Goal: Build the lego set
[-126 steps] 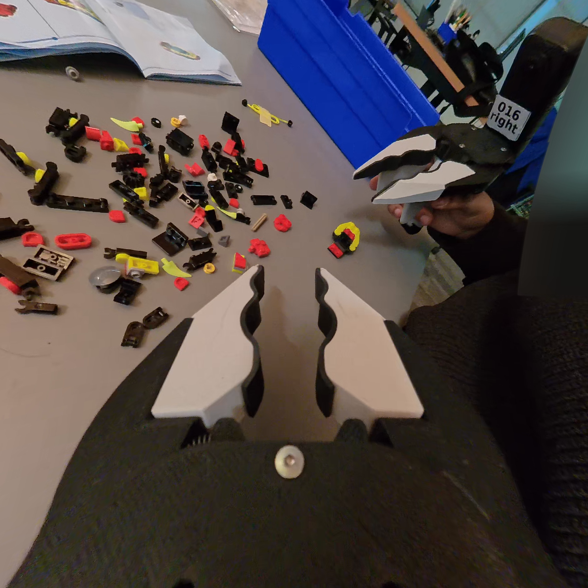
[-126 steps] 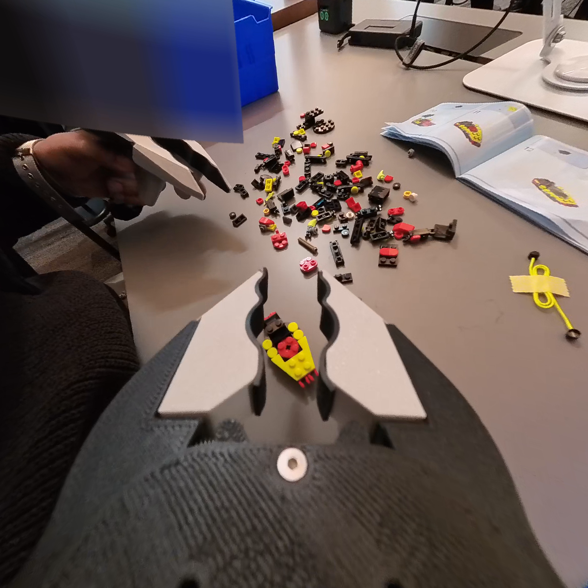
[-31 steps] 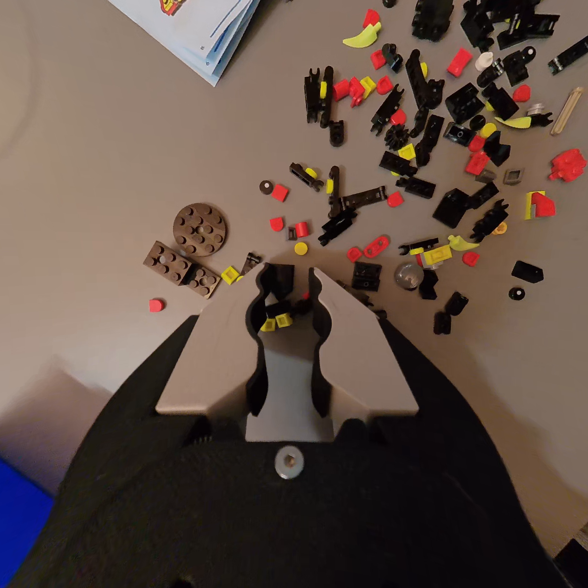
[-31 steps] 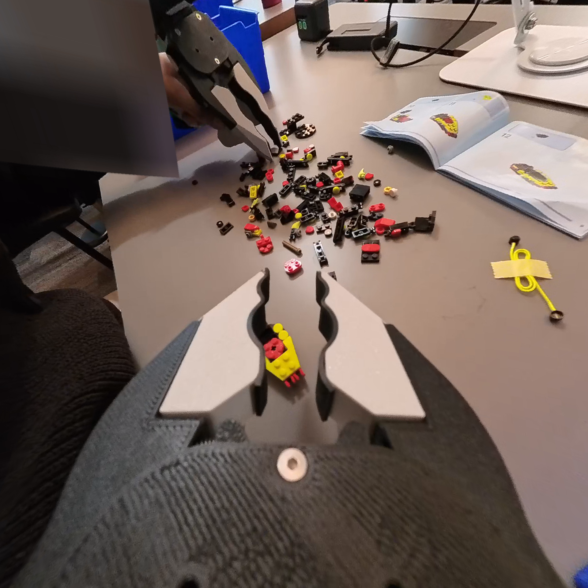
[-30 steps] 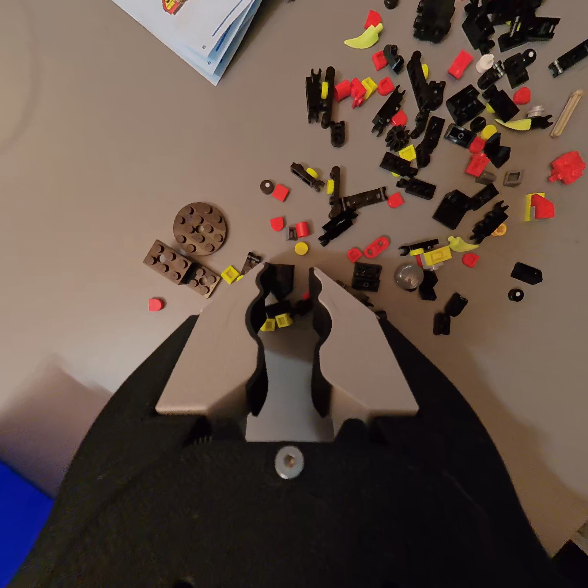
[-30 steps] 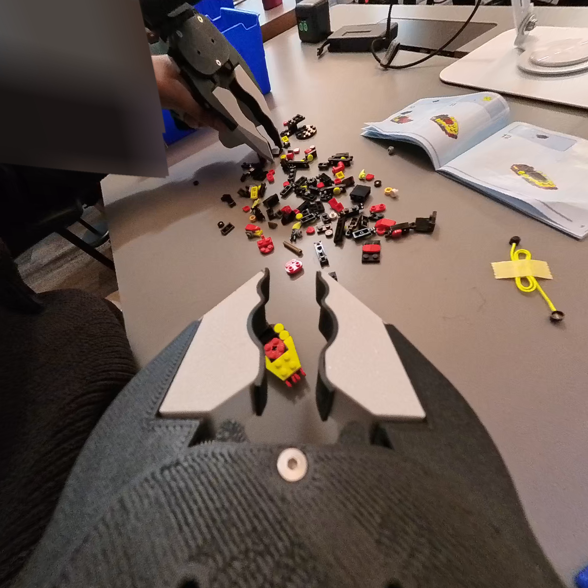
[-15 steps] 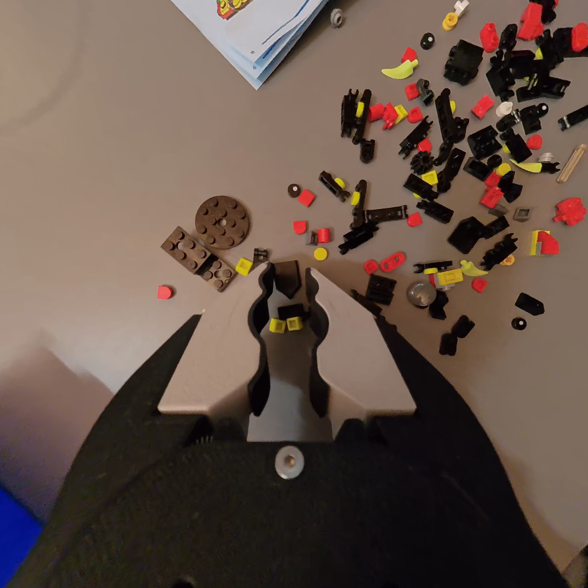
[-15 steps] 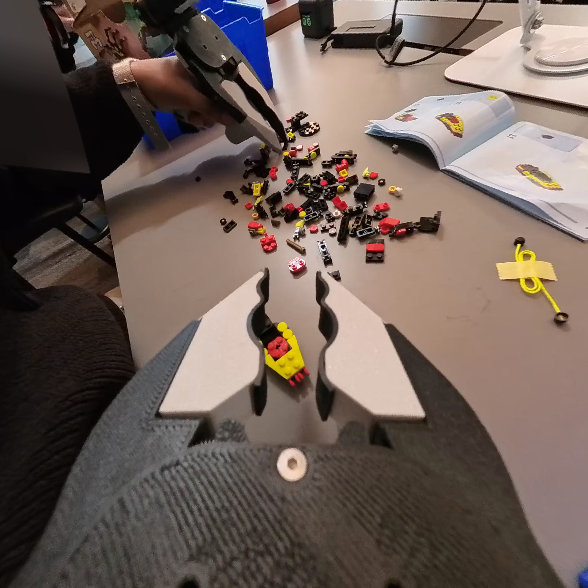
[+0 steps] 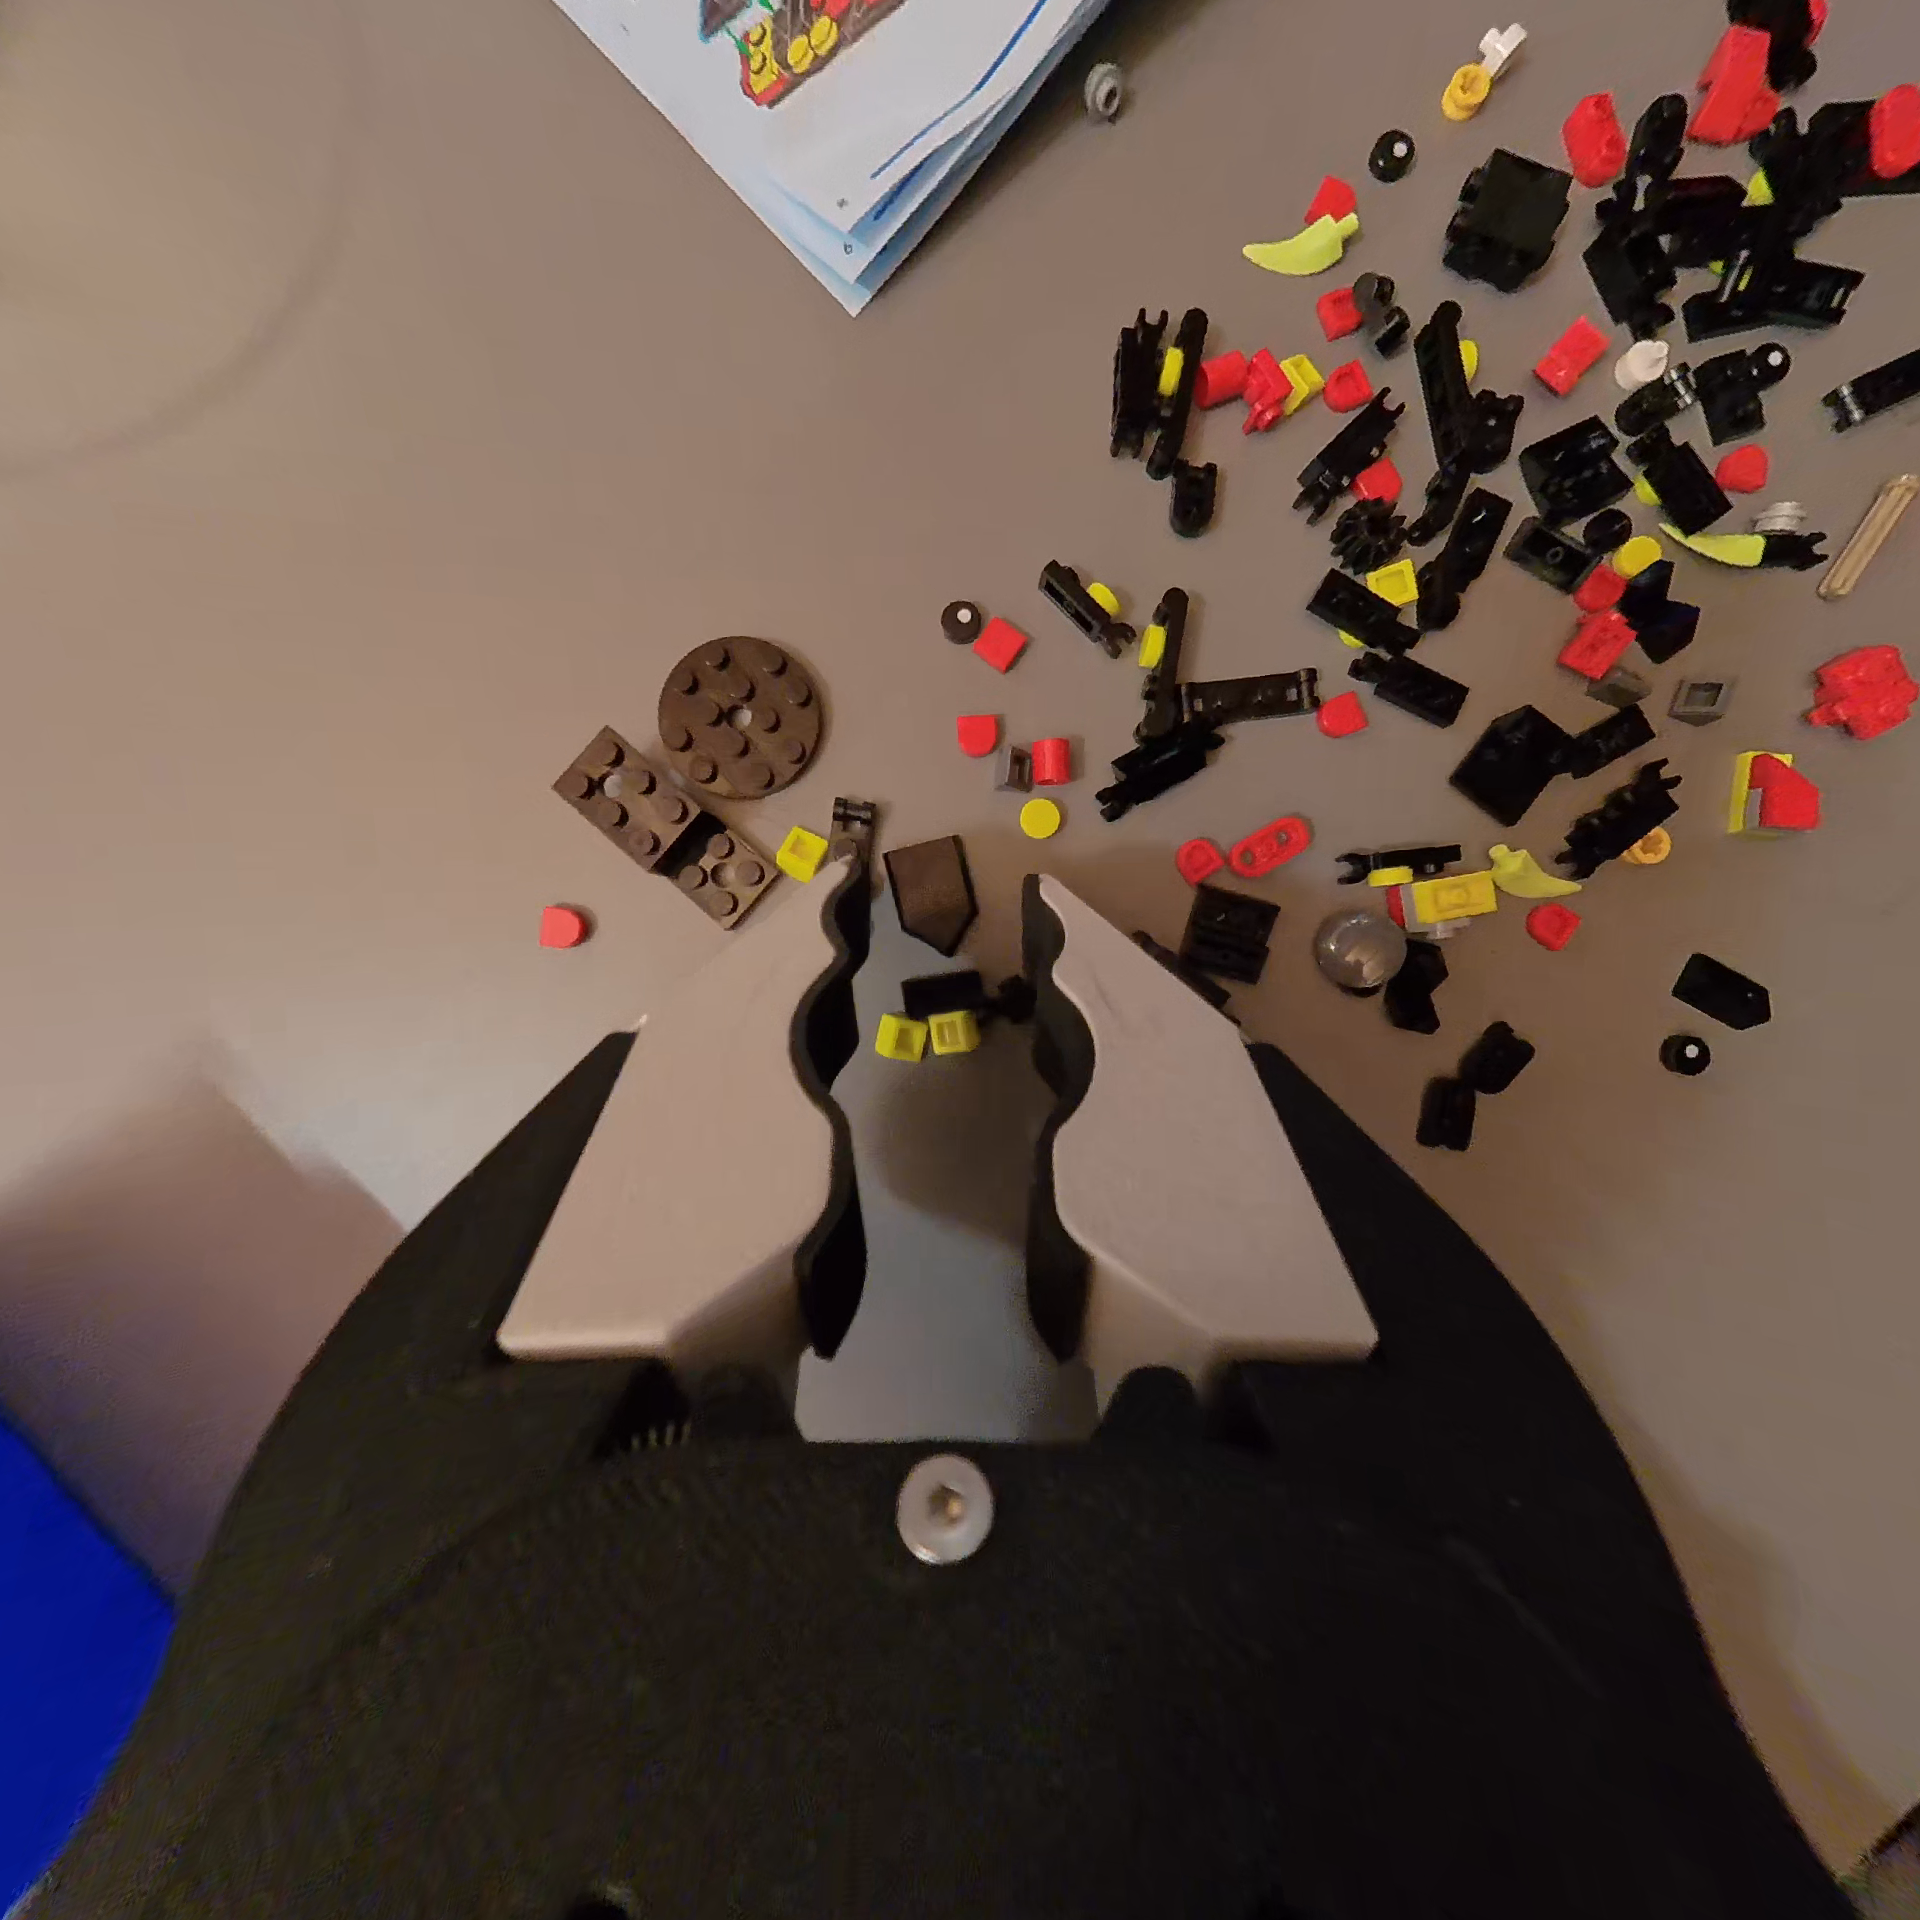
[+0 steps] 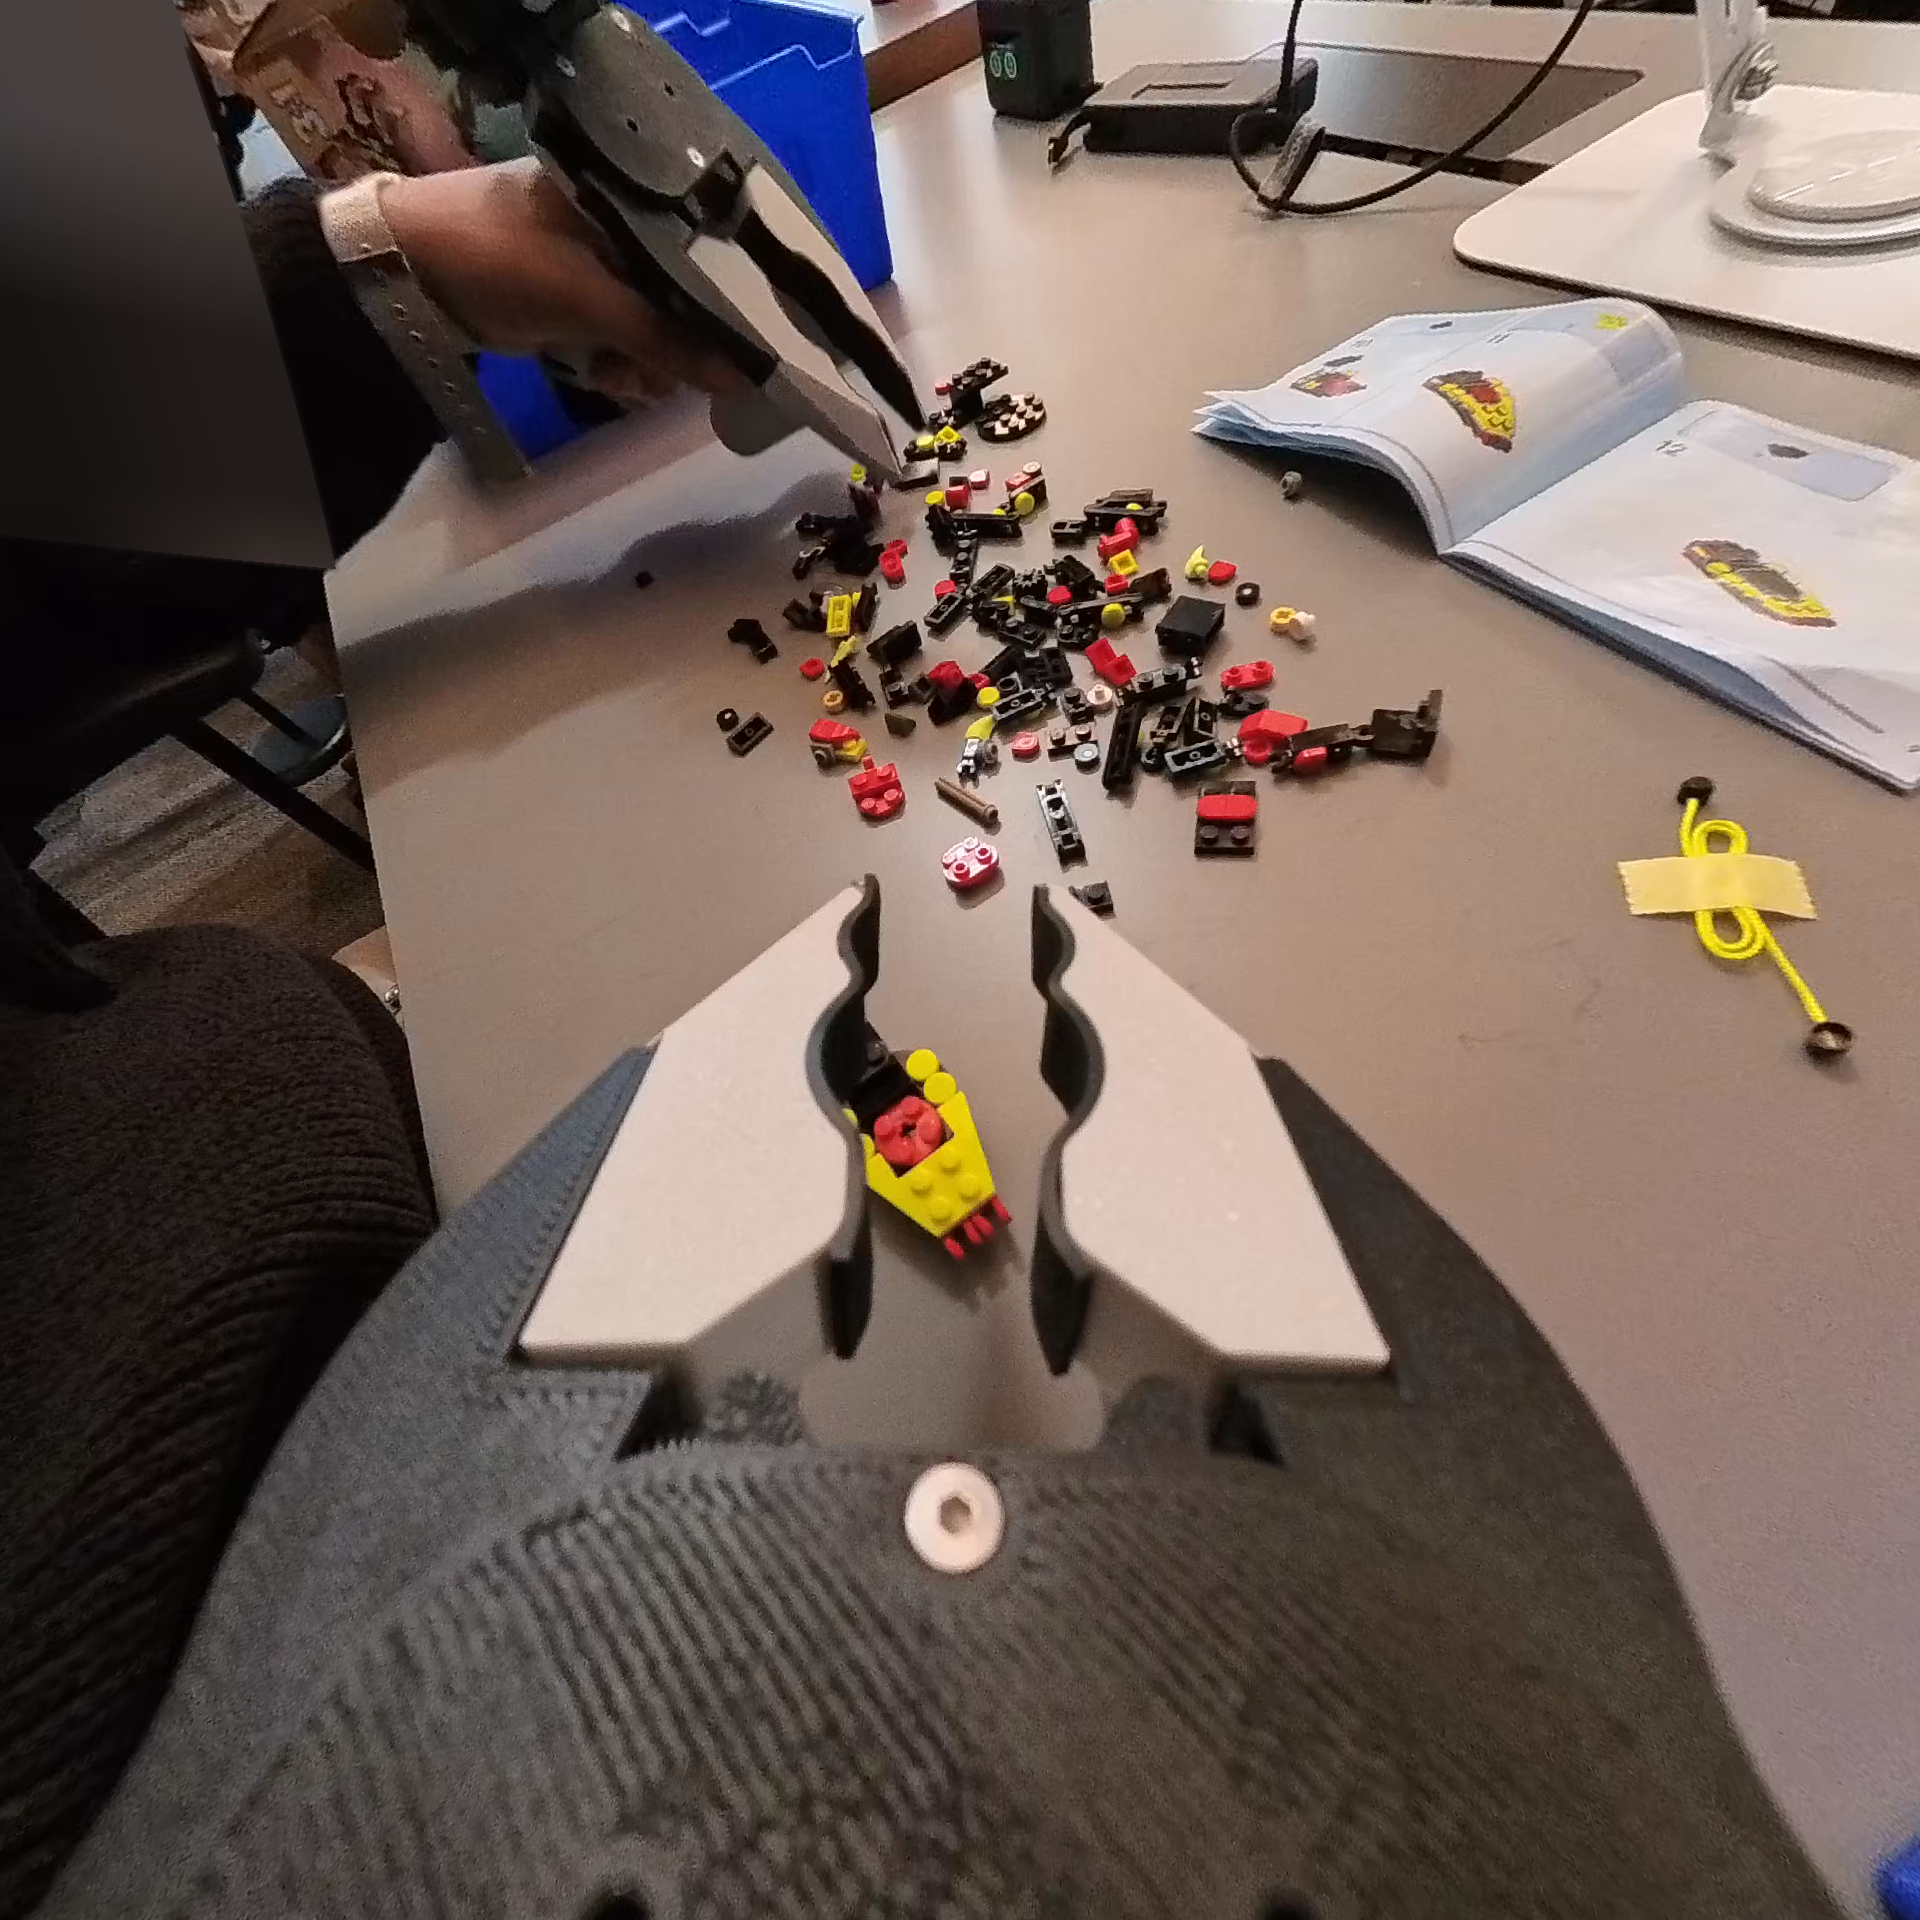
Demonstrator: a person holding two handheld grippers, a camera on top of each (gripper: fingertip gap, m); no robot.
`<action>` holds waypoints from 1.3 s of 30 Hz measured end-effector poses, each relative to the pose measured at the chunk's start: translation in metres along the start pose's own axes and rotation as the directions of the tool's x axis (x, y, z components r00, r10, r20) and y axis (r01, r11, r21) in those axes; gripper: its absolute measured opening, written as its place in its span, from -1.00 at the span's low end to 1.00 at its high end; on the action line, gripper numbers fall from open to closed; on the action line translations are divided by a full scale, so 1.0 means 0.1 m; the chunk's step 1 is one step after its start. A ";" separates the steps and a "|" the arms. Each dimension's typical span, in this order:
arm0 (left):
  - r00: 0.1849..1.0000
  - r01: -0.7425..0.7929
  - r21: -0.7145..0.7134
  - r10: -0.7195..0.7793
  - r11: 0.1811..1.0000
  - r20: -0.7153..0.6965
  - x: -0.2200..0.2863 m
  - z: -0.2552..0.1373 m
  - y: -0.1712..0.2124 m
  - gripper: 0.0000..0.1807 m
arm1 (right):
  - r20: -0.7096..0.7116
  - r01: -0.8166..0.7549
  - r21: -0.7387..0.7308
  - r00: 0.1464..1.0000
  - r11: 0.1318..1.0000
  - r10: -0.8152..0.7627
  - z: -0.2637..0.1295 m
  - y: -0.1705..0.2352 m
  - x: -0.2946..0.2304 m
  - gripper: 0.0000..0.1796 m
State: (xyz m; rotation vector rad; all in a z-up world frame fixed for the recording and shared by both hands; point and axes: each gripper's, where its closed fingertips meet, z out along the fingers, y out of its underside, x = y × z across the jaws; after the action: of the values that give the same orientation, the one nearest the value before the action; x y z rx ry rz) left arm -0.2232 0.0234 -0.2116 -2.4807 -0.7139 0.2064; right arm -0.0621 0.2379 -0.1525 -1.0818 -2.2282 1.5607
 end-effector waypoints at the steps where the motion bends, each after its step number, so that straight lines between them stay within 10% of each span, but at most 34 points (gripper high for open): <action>1: 1.000 0.003 0.006 -0.003 1.000 0.007 -0.01 -0.02 0.00 -0.70 | 0.001 -0.001 0.000 1.000 1.000 0.001 0.00 0.00 0.00 -0.70; 39: 0.998 0.040 -0.071 -0.037 0.997 0.047 0.02 0.06 0.07 -0.70 | -0.001 -0.025 -0.009 1.000 1.000 0.025 0.01 0.02 0.04 -0.69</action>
State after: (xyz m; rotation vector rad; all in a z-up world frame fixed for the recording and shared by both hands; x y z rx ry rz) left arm -0.2197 0.0219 -0.2205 -2.5356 -0.8008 0.2276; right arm -0.0647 0.2403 -0.1562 -1.1176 -2.2316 1.5607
